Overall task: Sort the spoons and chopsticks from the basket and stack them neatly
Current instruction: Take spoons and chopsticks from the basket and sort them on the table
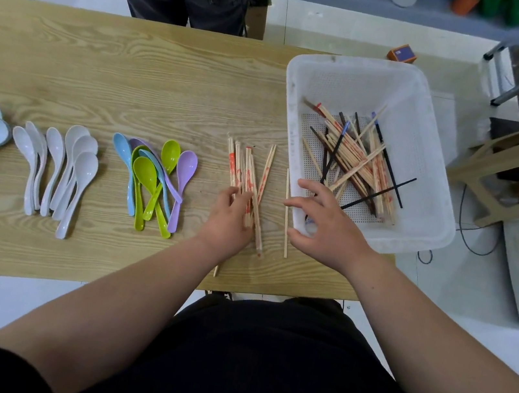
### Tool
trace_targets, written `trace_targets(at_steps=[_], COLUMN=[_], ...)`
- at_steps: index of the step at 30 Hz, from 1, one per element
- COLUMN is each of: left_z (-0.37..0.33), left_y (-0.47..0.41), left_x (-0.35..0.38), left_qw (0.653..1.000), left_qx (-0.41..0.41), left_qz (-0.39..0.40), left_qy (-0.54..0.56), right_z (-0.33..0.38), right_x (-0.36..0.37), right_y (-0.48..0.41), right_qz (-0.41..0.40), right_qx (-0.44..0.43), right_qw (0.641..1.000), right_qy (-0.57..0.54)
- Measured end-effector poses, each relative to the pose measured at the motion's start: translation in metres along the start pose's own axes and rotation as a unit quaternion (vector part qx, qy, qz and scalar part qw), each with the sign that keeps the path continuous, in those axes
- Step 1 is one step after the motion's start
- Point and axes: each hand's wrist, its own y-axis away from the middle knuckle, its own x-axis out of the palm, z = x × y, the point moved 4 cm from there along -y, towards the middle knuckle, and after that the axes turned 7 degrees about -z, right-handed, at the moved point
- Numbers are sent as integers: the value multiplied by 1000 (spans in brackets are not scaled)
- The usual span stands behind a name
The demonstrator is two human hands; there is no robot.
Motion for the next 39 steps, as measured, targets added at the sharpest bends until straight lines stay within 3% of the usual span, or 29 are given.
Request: trace_targets(at_steps=[2,5,9,14,18,23,27,30,35,39], left_z=[-5,-20,-42,-34,-11,0,7,24,39,30], left_y=[1,4,1,-7,-4,-1,1,7,6,-14], left_x=[7,20,39,50,38,26,0,-18,-27,-31], left_qw=[999,976,944,953,967,982,993,992,983,980], left_qx=[47,129,162,148,144,126,69,21,-117,-140], left_qz=[13,76,133,97,25,-4,-77,-106,15,8], left_qy=[-24,-161,-253,-247,-208,-141,-51,-61,-138,-139], right_z=[0,-1,-2,-1,-2,-1,1,2,4,4], right_x=[0,1,3,3,4,9,12,10,9,10], right_y=[1,1,0,1,1,2,1,0,0,-1], right_qz=[-5,-13,-17,-23,-38,-52,-41,-27,-17,-19], right_qx=[-2,0,4,-8,-27,-38,-29,-20,-6,-11], right_qw=[1000,1000,1000,1000,999,998,999,999,1000,999], right_qy=[-5,-6,-4,5,8,20,19,18,23,33])
